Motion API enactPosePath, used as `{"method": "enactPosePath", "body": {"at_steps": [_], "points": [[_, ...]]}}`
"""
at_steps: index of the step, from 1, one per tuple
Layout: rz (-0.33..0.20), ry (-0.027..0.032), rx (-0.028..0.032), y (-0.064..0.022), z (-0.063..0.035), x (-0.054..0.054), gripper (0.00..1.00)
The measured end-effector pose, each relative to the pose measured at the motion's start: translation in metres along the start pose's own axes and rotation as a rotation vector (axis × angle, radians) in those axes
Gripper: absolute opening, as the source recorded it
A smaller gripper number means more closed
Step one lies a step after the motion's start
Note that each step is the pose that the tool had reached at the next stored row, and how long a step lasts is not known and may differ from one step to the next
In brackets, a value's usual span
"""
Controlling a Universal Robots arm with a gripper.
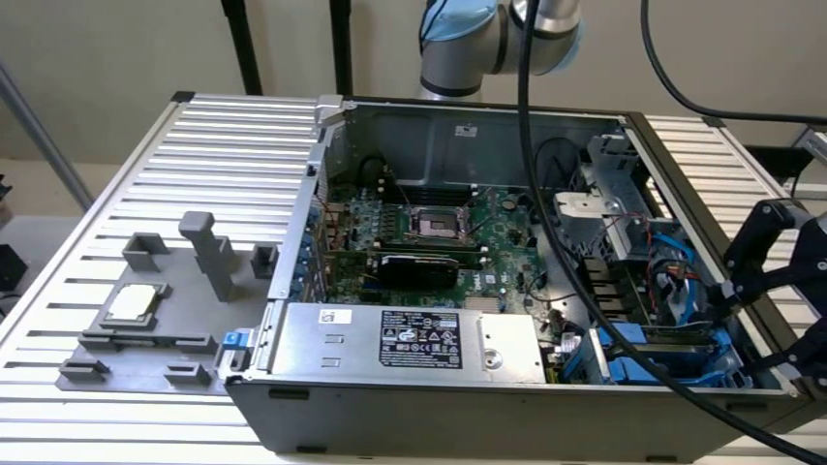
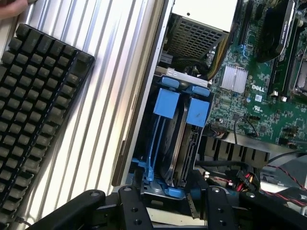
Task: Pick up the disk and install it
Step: 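Insert the first disk wire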
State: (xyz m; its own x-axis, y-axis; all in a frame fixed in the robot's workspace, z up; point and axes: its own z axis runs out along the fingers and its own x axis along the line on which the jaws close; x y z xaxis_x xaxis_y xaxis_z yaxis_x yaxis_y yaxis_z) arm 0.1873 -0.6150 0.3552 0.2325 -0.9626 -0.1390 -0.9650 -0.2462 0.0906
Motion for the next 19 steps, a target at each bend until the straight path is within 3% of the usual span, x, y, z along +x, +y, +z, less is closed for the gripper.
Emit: {"method": "enactPosePath", "body": {"at_steps": [8, 13, 14, 19], "points": [[-0.018, -0.0052, -0.0005, -0.0036, 0.0042, -0.013, 0.51], [-0.033, -0.0053, -0.0015, -0.0054, 0.0066, -0.019, 0.51], [-0.036, -0.0051, -0.0018, -0.0057, 0.0069, -0.020, 0.42], [-0.053, -0.0051, -0.0036, -0.0076, 0.0072, -0.021, 0.35]]}}
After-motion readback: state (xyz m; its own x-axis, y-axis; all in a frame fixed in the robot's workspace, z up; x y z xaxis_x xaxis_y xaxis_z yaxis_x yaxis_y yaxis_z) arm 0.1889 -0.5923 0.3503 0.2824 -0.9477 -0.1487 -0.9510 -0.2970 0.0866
